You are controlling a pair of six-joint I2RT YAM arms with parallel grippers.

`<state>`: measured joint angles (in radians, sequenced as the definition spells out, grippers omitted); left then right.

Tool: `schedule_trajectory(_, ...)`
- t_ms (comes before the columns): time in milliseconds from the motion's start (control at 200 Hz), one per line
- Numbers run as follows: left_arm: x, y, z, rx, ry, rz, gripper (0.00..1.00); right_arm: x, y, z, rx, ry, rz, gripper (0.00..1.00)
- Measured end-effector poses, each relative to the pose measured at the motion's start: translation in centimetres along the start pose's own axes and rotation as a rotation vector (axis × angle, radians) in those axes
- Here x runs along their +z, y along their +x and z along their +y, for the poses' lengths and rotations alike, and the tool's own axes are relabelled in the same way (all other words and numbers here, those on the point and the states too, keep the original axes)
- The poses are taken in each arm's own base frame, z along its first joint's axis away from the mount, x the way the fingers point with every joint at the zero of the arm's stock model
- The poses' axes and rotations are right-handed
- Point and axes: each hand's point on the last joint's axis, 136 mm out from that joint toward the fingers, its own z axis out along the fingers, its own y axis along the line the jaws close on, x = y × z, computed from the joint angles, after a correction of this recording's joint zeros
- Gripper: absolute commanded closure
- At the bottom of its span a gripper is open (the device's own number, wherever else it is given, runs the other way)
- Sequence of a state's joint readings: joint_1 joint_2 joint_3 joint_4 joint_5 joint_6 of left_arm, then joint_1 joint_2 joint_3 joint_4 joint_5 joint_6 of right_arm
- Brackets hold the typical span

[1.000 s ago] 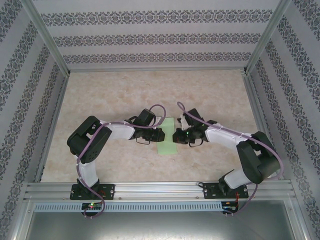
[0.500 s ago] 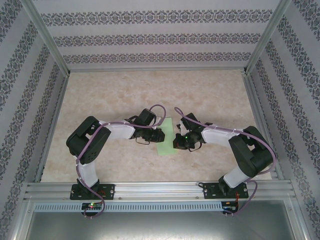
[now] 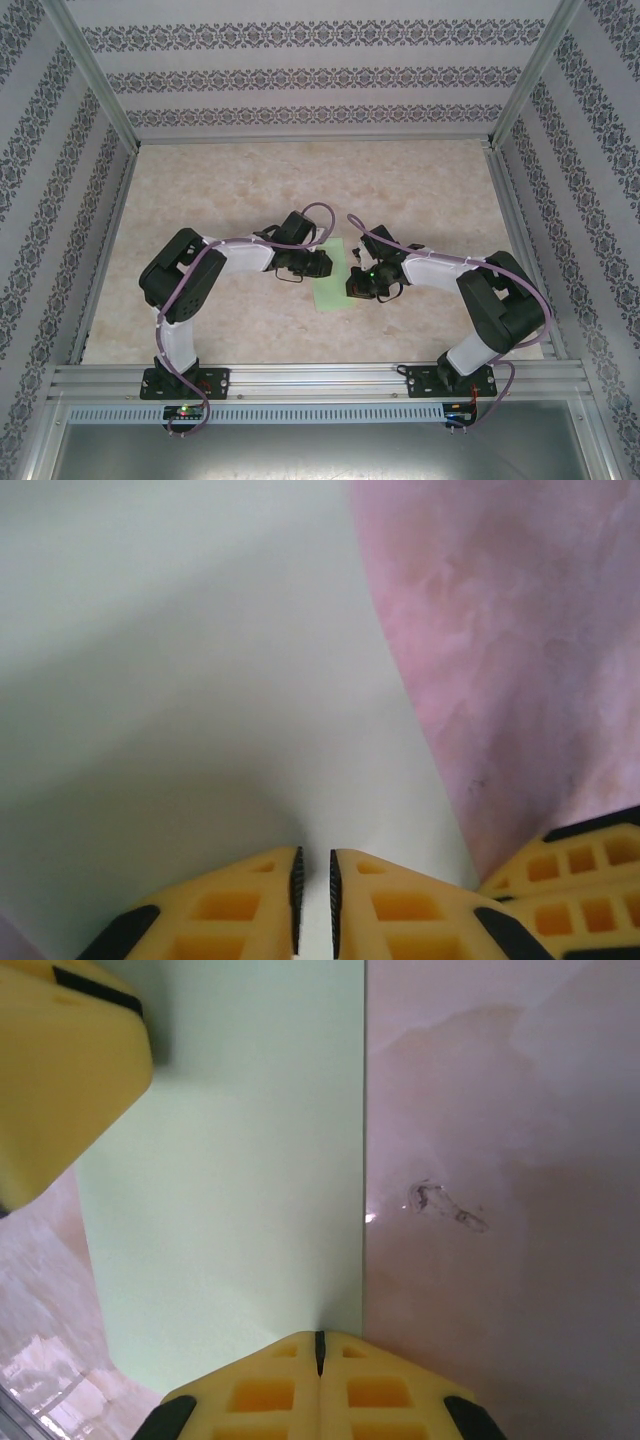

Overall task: Fold a paper plane with a square sheet of paper (fold left side to right side)
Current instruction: First fold the square sheet of paper in half at the center of the table.

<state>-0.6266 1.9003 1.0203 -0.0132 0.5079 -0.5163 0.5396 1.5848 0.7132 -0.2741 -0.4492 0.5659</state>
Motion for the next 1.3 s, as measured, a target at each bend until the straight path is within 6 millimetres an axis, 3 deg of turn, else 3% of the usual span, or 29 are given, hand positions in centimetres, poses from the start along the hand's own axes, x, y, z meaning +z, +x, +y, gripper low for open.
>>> schedule_trajectory(430, -0.6, -0.9, 0.8, -0.034, 0.100, -0.090, 0.81, 0.0, -0.2, -0.1, -0.025, 0.010, -0.006, 1.00)
schedule_trajectory(679, -1.8, -2.6, 3.1, -0.081, 0.076, -0.138, 0.81, 0.1, -0.3, 0.0, -0.026, 0.008, -0.009, 1.00)
schedule_trajectory(899, -3.3, -5.8, 6.7, -0.129, -0.001, -0.211, 0.82, 0.1, -0.3, 0.0, -0.027, 0.008, -0.009, 1.00)
schedule_trajectory(1019, -4.0, -6.5, 7.7, -0.127, -0.033, -0.230, 0.82, 0.1, -0.3, 0.0, -0.027, 0.008, -0.009, 1.00)
schedule_trajectory(1129, -4.7, -6.4, 7.2, -0.119, -0.029, -0.235, 0.82, 0.1, -0.3, 0.0, -0.027, 0.008, -0.009, 1.00)
schedule_trajectory(1299, -6.5, -6.2, 3.8, -0.058, 0.036, -0.258, 0.83, 0.1, -0.3, 0.0, -0.027, 0.008, -0.009, 1.00)
